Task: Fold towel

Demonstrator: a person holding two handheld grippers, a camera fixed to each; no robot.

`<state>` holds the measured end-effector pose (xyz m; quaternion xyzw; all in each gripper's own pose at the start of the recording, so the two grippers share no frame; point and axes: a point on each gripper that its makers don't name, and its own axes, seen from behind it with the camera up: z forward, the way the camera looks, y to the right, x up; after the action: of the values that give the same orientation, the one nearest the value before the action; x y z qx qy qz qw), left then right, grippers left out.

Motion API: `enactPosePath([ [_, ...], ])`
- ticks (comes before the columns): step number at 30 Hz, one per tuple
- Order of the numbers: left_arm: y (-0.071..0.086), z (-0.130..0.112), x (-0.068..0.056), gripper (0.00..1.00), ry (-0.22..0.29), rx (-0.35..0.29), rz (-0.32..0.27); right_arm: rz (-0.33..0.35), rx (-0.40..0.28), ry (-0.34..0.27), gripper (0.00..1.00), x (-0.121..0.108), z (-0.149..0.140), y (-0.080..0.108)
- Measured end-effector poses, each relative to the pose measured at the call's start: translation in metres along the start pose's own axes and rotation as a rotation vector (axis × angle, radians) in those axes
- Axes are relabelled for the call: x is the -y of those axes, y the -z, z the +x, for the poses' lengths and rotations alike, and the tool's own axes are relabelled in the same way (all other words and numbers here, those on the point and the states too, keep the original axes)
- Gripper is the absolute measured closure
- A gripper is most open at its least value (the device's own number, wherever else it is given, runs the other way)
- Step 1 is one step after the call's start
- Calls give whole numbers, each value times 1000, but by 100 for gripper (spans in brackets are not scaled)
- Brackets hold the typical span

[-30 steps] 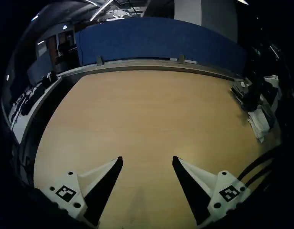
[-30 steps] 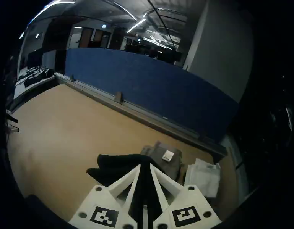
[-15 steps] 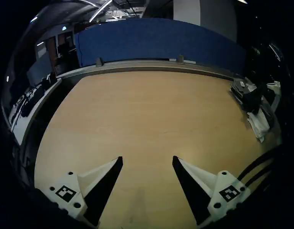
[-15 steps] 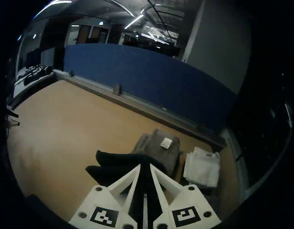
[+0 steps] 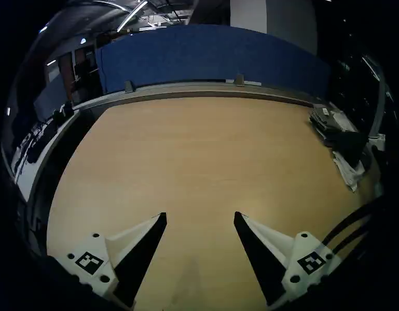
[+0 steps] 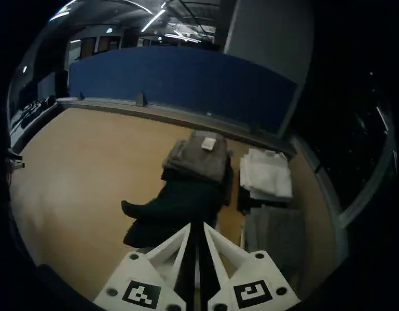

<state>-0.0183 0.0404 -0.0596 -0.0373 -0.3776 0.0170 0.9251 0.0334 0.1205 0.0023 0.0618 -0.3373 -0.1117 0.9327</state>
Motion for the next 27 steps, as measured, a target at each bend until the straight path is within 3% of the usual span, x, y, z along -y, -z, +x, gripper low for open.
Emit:
enactPosePath([
  [8, 1, -1, -2, 3, -5, 1, -3, -47, 75, -79, 98, -14, -60, 6],
  [19, 6, -1, -1, 3, -8, -2, 0, -79, 179, -165, 98, -18, -122, -6],
  [27, 9, -4, 0, 3, -11, -2, 2, -89, 201, -211, 98, -20, -135, -16],
])
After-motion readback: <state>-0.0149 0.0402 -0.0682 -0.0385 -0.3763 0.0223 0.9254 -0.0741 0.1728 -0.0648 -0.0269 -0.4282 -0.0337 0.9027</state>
